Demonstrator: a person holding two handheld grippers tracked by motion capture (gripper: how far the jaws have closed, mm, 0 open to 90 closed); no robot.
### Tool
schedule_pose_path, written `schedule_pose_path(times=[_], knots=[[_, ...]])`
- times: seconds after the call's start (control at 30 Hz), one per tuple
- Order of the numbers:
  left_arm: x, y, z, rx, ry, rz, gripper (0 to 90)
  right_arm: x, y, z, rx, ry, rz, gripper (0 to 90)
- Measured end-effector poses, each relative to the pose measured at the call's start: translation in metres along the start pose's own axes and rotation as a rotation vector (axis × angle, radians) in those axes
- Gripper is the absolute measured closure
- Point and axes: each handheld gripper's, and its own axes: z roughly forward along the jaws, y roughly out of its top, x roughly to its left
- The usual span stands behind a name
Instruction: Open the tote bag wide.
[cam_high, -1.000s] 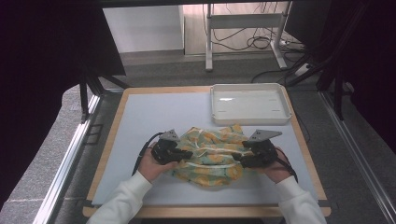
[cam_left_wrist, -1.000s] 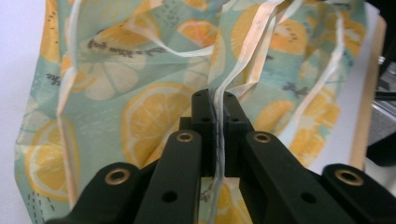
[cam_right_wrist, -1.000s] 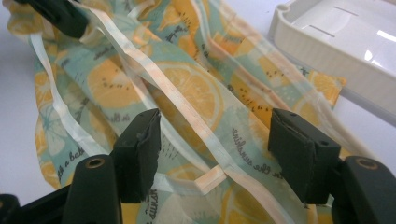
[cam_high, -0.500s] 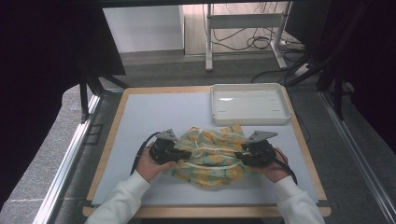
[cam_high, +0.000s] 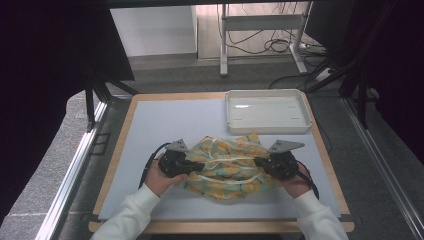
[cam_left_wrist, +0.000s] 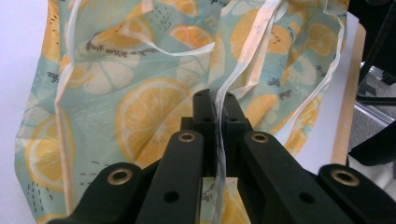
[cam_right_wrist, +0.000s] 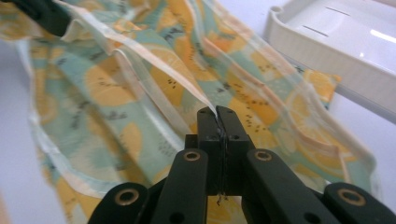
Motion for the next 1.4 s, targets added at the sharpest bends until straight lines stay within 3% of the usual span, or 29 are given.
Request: schedule_pose_path(times=[0.2,0.37,0.73,1.07,1.17,1.4], knots=[[-0.012,-0.005,-0.008,-0.013,-0.02,0.026,88.9,0.019,-0.007,-0.011,-0.016,0.065,-0.021,88.6],[-0.017,-0.017,-0.002,0.02,-0.033,0.026,88.8,0.028,-0.019,-0.009,0.01,0.082,-0.027,88.6],[-0.015,-0.032,0.006,0.08,-0.039,0.017,88.9,0.028,-0.044,-0.005,0.078,0.125,0.012,88.6],[-0.017,-0.04,0.012,0.111,-0.044,0.019,88.9,0.036,-0.053,-0.009,0.093,0.152,-0.003,88.5],[-0.017,-0.043,0.012,0.115,-0.047,0.017,88.6,0.047,-0.056,-0.013,0.094,0.175,-0.044,87.2],[-0.017,-0.047,0.024,0.166,-0.049,0.014,85.1,0.046,-0.064,0.0,0.159,0.19,-0.015,86.3]])
